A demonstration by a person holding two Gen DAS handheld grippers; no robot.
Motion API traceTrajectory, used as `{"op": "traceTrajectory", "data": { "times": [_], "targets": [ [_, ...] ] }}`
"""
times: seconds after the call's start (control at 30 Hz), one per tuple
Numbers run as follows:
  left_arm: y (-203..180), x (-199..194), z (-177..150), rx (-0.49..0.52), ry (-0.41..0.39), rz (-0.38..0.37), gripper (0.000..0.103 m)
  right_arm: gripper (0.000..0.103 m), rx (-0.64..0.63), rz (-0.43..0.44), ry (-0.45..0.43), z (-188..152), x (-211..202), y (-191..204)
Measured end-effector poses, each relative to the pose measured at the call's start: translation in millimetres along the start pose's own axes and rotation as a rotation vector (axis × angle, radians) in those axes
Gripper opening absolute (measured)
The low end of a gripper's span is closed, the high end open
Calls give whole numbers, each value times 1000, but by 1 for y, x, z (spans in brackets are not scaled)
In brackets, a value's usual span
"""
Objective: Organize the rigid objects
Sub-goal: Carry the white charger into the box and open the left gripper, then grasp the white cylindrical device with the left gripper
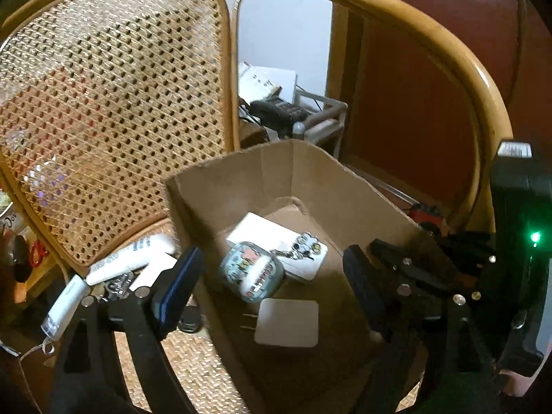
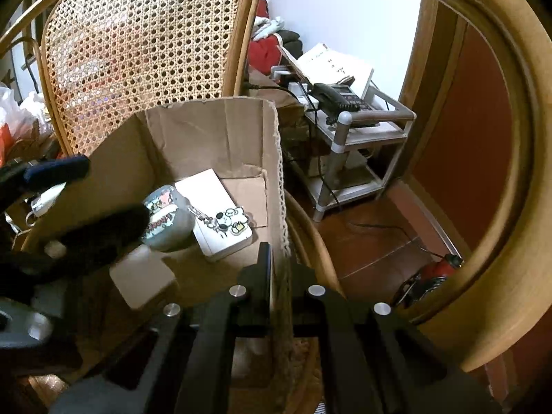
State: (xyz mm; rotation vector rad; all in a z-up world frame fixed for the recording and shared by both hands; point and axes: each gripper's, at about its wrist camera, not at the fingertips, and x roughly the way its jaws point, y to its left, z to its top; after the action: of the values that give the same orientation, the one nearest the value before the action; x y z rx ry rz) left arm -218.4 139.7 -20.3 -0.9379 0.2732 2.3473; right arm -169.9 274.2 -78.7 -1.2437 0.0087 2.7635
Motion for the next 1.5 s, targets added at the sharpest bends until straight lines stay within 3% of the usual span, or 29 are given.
{"op": "traceTrajectory", "data": {
  "times": [0.1,0.17,0.3,0.4,0.5,0.6,0.7,1.03,1.2,1.3,1.37,1.43,1.5],
  "targets": [
    [13,-13,3,-18,-46,19,84,8,-2,0,0,1,1,-1],
    [28,-24,5,-26,-69,49,90,8,-3,2,0,0,1,-2],
    [75,-37,1,-76,-88,175,95,8,-3,-1,-1,0,1,-3],
    [122,-31,-10,-156,-40,258,95,8,-3,0,-1,0,1,-2],
    [162,-18,-28,-180,49,405,95,8,-5,3,-1,0,1,-3],
    [190,-4,-46,-205,132,459,94,8,-4,6,0,-1,1,-3],
    [201,5,-57,-177,164,528,94,8,-1,5,1,-1,1,-3],
    [218,49,-72,-159,265,574,94,8,-2,9,-1,-3,0,-2],
    [235,66,-83,-254,333,519,94,8,-2,10,0,-3,0,-2],
    [238,65,-83,-292,331,457,79,8,-2,11,-1,-3,0,-2],
    [235,64,-83,-299,336,412,55,8,-1,10,0,-3,0,-2],
    [231,63,-84,-259,350,432,41,8,-1,9,-1,-3,0,-1],
    [226,59,-86,-255,341,417,36,8,-1,9,-1,-3,0,-2]
  ]
}}
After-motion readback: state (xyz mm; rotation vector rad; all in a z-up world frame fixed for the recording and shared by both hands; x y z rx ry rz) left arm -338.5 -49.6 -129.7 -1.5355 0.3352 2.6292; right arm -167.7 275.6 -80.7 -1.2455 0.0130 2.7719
